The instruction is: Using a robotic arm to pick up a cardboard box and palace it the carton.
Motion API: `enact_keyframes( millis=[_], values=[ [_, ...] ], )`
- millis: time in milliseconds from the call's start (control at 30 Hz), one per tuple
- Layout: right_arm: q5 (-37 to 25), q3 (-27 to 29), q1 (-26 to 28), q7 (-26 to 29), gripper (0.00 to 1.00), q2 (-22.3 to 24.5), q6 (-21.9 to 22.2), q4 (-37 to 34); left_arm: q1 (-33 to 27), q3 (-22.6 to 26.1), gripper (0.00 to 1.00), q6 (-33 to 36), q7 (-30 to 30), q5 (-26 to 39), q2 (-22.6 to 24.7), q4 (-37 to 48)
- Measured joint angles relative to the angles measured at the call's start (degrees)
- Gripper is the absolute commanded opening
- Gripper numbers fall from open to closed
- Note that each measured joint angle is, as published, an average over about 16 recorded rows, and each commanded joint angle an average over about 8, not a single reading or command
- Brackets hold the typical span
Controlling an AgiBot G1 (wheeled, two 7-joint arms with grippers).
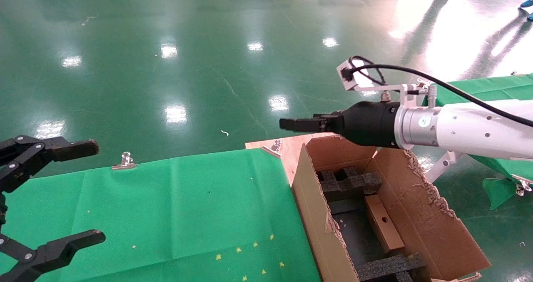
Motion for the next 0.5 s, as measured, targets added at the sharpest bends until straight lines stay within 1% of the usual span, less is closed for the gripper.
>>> enact_keyframes(
  millis=[500],
  values=[
    [10.6,16.1,-9.0,-19.5,1.00,-2.3,-14.1,-1.3,0.0,0.0,1.00,0.0,0.0,0.0,0.0,0.0]
  ],
)
